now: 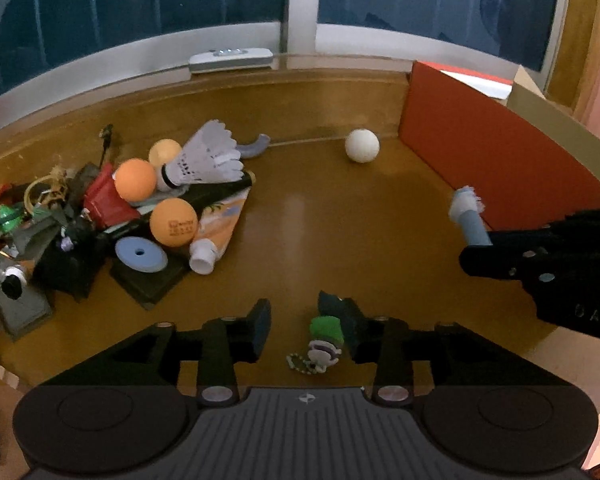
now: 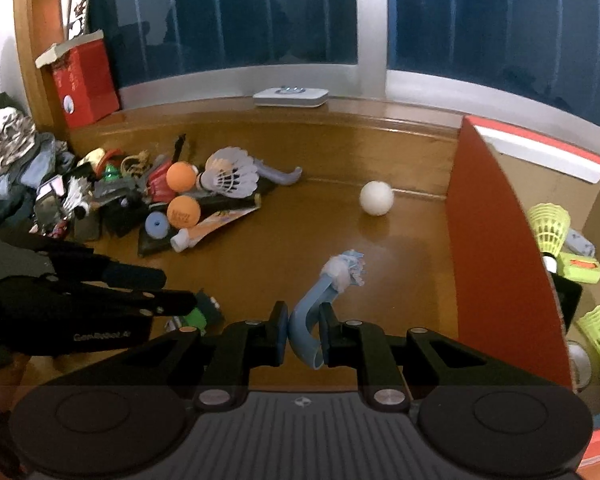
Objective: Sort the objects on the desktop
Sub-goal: 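Lift and carry the blue toy and green keychain toward the cardboard box with both tools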
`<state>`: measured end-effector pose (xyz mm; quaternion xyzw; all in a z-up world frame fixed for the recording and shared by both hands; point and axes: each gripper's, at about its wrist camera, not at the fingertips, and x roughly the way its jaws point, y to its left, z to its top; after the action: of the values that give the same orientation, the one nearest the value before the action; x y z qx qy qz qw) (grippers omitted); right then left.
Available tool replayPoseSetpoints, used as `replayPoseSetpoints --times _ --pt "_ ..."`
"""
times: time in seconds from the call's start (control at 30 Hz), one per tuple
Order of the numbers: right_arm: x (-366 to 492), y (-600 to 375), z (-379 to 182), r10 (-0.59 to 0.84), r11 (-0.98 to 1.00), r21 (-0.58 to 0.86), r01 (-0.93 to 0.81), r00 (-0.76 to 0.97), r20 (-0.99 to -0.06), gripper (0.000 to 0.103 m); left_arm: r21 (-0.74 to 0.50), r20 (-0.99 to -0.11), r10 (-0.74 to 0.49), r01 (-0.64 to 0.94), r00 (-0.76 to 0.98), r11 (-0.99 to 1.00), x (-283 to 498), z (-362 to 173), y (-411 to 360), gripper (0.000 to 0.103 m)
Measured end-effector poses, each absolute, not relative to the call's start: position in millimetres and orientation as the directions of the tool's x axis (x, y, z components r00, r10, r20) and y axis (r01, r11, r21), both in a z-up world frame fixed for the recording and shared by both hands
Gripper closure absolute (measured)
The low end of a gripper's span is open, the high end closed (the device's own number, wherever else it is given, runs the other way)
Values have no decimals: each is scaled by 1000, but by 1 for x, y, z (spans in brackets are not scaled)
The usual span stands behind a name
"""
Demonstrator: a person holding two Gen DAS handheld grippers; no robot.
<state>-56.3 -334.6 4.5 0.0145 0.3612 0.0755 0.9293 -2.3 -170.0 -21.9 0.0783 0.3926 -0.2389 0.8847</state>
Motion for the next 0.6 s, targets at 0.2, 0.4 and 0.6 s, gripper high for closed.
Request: replayPoseSetpoints --times 0.2,0.4,0.6 --pt "-53 -334 -2 167 986 94 -141 713 -681 85 -43 -746 -363 504 558 863 -3 -30 -177 54" --pt "-52 -336 -4 169 985 98 -141 708 -686 85 -22 -767 -338 504 546 863 -1 -45 -182 59" --pt "-51 -338 -6 166 986 95 -139 702 -692 85 -36 -758 -350 500 550 865 1 -44 -182 80"
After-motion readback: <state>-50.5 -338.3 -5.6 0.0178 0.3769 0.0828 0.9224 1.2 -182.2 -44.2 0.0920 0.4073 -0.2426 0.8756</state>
